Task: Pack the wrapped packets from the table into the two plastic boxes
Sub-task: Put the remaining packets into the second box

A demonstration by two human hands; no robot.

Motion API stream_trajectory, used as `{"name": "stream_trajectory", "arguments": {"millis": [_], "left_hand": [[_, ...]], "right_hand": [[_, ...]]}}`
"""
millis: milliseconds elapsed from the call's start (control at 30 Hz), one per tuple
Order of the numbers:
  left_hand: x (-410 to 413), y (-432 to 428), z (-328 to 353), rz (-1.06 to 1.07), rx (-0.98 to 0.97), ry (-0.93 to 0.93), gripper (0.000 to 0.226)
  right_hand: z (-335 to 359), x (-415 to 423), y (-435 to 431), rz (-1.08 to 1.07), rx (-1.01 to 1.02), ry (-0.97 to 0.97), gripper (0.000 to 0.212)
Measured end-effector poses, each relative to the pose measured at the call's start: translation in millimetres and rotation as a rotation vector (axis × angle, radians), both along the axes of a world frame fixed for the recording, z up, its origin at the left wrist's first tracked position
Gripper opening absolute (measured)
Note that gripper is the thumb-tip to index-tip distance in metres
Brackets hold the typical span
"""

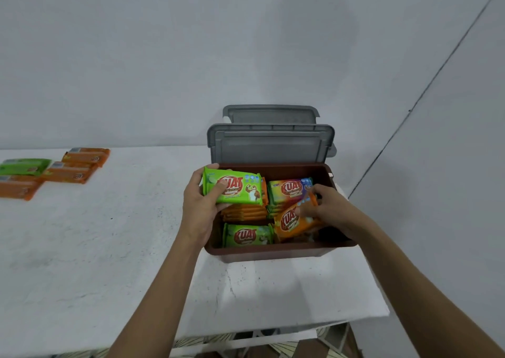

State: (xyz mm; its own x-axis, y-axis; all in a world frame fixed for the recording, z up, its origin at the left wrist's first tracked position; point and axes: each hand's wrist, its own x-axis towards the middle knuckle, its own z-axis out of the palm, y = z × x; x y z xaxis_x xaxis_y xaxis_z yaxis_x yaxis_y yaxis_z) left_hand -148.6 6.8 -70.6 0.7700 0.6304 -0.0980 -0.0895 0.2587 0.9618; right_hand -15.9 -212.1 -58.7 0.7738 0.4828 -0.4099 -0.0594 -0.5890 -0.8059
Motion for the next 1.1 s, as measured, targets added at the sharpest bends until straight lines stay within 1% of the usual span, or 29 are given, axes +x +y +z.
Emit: {"name": "stream_trajectory", "arguments": {"millis": [133, 267, 400, 500, 567, 700, 767, 900, 967, 1000, 1100], "left_hand": [[-1.1, 0.2, -2.0, 0.012, 0.027, 0.016, 0.032], [-0.5, -0.6, -3.1, 0.005, 0.05, 0.022, 0.033], [-0.2, 0.1, -3.7, -0.004, 0.061, 0.027, 0.033], [-0.2, 0.7, -4.2, -0.002, 0.043, 0.022, 0.033], [-0.8, 1.6, -4.3, -0.006, 0.03, 0.016, 0.033], [-1.3, 1.7, -4.6, -0.019, 0.039, 0.016, 0.033], [-1.2, 1.6, -4.5, -0.023, 0.045, 0.015, 0.034], [-1.8, 2.2, -4.7, -0.034, 0.045, 0.017, 0.034], [-2.0, 2.7, -5.3, -0.039, 0.053, 0.019, 0.034], [-2.0, 2.8, -5.8, -0.043, 0.059, 0.021, 0.034], [-2.7, 3.3, -6.2, -0.067, 0.077, 0.02, 0.034]], "right_hand": [[-8.4, 1.7, 2.8, 0.028, -0.102, -0.023, 0.044], [-17.8, 2.7, 4.4, 0.061, -0.27, -0.072, 0.044], [-21.9, 1.9, 7.5, 0.118, -0.475, -0.206, 0.055], [-28.7, 0.0, 10.7, 0.195, -0.596, -0.305, 0.052], [-30.8, -0.7, 12.7, 0.214, -0.649, -0.336, 0.05], [-29.3, -0.9, 15.5, 0.254, -0.717, -0.393, 0.053], [-27.7, -4.4, 16.8, 0.287, -0.748, -0.462, 0.051], [-23.1, -14.5, 19.7, 0.381, -0.844, -0.694, 0.041], [-15.3, -15.9, 25.1, 0.35, -0.78, -0.744, 0.033], [-10.1, -15.4, 29.0, 0.313, -0.687, -0.733, 0.029], [1.5, -15.4, 44.6, 0.208, -0.257, -0.611, 0.031]]}}
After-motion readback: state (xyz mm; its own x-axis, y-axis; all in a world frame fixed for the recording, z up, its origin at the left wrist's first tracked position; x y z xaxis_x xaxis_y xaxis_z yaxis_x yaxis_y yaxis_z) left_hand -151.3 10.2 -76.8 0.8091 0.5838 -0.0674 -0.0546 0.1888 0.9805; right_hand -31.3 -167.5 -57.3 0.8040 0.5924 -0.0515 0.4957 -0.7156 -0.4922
